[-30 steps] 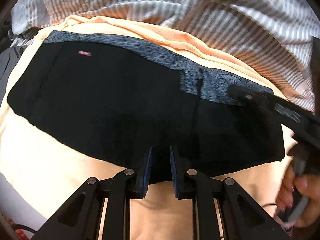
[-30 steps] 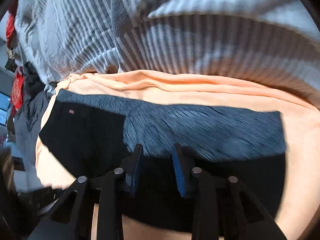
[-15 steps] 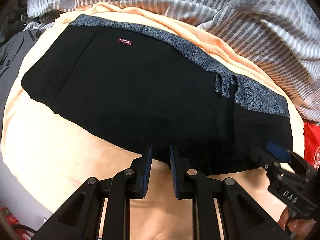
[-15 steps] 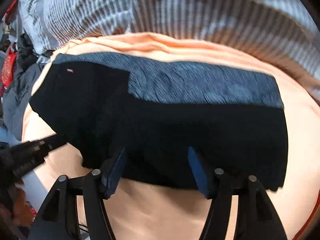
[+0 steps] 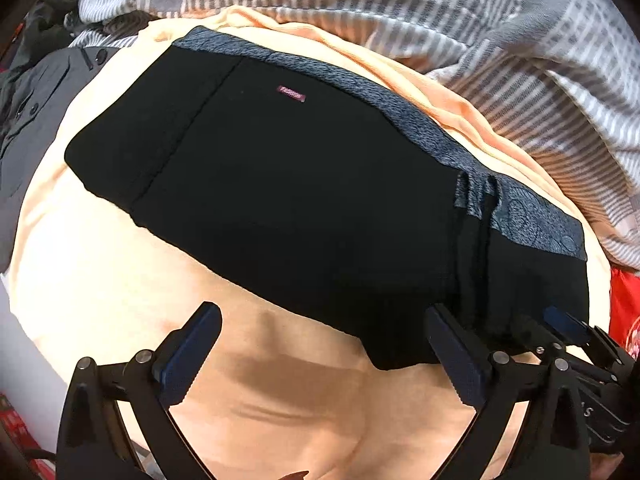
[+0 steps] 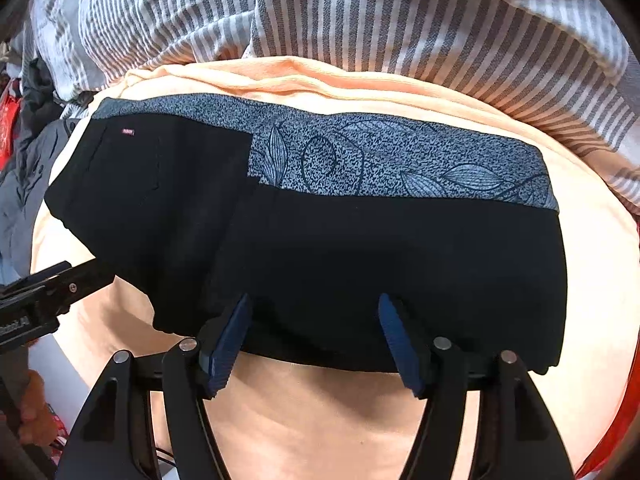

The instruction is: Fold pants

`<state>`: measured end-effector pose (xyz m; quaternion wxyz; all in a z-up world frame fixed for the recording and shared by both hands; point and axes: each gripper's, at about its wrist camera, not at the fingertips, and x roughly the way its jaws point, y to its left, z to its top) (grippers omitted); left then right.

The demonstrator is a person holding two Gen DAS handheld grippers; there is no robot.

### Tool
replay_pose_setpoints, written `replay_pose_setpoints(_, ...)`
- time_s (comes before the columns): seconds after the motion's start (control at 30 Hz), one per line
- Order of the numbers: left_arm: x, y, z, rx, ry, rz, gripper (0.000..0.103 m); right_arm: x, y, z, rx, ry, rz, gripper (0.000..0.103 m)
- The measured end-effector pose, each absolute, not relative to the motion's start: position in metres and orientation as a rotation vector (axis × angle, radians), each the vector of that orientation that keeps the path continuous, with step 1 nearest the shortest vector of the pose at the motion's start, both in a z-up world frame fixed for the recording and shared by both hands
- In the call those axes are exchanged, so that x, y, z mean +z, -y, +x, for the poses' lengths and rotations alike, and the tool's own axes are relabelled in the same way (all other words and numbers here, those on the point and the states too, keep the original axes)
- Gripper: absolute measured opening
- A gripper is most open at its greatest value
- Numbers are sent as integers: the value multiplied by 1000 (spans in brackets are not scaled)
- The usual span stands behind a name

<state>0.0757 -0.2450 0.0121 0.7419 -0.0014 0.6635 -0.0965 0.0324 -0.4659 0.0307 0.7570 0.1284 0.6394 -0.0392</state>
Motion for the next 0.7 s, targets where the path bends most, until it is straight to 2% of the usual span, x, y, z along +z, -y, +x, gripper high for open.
replay_pose_setpoints(0.4,9,224,84,-157,-1452,-55,102,38,459,36,-82,-1402,293,70)
replay_pose_setpoints(0.7,8,151,103,-68,-1423,-313,101,24,450,38,-70,-1432,244,74)
